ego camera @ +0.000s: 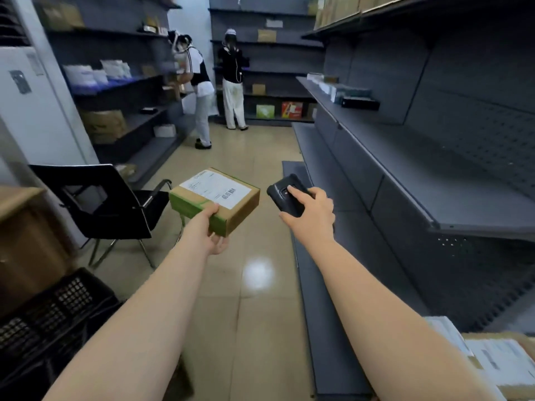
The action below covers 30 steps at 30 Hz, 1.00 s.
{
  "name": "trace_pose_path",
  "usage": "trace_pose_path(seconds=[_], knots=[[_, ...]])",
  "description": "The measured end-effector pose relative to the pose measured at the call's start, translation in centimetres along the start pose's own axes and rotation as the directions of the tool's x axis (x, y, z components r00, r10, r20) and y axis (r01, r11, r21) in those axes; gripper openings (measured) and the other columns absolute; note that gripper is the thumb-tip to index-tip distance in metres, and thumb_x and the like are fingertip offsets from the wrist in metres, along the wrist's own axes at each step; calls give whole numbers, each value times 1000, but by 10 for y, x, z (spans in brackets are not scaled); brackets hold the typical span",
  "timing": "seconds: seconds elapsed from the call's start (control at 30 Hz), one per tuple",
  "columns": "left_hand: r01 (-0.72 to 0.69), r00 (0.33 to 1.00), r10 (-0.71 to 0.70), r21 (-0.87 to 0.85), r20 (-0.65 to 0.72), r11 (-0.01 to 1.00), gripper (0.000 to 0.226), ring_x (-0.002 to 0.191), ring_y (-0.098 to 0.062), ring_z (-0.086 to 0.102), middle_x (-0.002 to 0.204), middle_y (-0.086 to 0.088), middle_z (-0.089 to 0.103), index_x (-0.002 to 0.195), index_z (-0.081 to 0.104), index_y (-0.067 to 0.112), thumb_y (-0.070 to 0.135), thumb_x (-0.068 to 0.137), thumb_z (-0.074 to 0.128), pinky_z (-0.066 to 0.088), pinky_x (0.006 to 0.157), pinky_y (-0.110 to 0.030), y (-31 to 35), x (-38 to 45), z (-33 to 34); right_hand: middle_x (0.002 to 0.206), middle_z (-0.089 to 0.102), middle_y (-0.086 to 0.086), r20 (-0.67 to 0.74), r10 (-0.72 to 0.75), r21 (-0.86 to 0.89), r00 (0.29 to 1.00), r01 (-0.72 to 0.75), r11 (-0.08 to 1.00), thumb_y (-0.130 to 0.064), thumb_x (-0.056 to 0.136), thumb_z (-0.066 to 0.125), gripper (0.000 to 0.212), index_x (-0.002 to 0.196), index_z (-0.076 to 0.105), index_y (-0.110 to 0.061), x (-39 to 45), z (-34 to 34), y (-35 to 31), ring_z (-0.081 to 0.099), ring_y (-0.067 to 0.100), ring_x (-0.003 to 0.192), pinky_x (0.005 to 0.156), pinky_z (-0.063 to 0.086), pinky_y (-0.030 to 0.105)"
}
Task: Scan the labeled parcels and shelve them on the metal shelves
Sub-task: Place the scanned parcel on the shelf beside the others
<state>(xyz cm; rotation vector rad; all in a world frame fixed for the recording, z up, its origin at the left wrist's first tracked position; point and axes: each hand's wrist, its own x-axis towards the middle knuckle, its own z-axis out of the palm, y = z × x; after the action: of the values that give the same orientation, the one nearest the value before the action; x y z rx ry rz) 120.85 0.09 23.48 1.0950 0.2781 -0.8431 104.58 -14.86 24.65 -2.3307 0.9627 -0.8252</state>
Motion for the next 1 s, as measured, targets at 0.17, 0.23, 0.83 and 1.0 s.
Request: trace_pose_path(seconds=[0.17, 0.23, 0.83, 1.0], knots=[[-77, 996, 77, 14, 34, 997, 31, 99, -20, 67, 107, 0, 72, 107, 60, 24, 25, 82, 80, 50, 92, -43, 77, 75, 47, 137, 38, 1, -40, -12, -12, 999, 12, 1000, -39, 82, 70, 59, 138, 50, -42, 107, 34, -30, 35, 27, 121, 104, 33, 45], [-90, 994, 87, 34, 65, 995, 38, 96, -20, 68, 106, 1, 73, 113, 62, 24, 26, 81, 81, 52, 90, -42, 98, 108, 74, 139, 38, 1, -44, -22, -23, 999, 21, 1000, -39, 83, 70, 59, 139, 49, -42, 152, 43, -33, 34, 27, 123, 106, 31, 46], [-169, 962, 106, 246, 252, 954, 48, 101, -23, 63, 111, -3, 72, 124, 60, 20, 25, 81, 81, 51, 81, -40, 268, 432, 367, 143, 33, -1, -144, -25, -155, 989, 2, 988, -41, 86, 69, 59, 141, 46, -41, 596, 130, 44, 32, 26, 123, 105, 30, 41], [-147, 944, 32, 330, 330, 933, 49, 94, -19, 63, 101, 1, 71, 123, 62, 21, 28, 79, 82, 50, 78, -37, 290, 535, 448, 143, 34, 0, -253, 57, -174, 966, -104, 979, -40, 85, 70, 60, 141, 47, -42, 695, 146, 84, 31, 27, 128, 107, 29, 43]])
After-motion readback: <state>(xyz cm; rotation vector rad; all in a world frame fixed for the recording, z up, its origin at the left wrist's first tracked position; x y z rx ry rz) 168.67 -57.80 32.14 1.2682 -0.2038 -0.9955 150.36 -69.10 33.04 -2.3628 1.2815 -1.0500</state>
